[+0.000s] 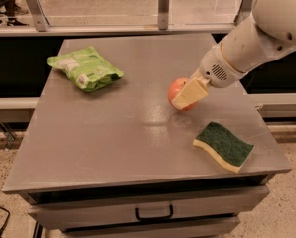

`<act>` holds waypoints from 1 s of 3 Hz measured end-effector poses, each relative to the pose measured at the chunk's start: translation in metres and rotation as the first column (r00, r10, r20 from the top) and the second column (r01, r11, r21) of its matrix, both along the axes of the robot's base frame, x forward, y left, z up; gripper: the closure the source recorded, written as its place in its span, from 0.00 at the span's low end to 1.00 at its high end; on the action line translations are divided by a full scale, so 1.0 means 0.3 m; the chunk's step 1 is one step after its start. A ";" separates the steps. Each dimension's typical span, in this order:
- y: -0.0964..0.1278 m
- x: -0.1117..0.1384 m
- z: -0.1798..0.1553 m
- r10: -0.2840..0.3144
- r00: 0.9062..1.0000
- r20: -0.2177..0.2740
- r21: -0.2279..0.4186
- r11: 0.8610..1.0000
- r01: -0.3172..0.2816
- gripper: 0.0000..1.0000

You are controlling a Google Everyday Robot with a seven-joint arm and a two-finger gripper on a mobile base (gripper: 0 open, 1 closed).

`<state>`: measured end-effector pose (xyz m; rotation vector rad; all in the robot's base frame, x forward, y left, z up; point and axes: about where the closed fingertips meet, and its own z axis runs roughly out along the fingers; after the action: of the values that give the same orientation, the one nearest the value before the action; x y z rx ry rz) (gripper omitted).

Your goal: Move apple near sponge

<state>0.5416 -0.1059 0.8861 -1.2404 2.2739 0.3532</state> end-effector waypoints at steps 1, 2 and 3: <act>-0.003 -0.042 -0.023 -0.009 1.000 -0.028 -0.011 1.000 0.009 1.00; -0.016 -0.075 -0.041 -0.034 0.998 -0.048 -0.031 0.999 0.033 0.84; -0.032 -0.102 -0.058 -0.061 0.996 -0.061 -0.051 0.997 0.058 0.61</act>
Offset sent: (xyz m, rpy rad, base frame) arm -0.0341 -0.0132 -0.0198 -0.0524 0.0765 -0.0735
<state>0.5111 -0.1155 0.8687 -1.1989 2.3806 0.3206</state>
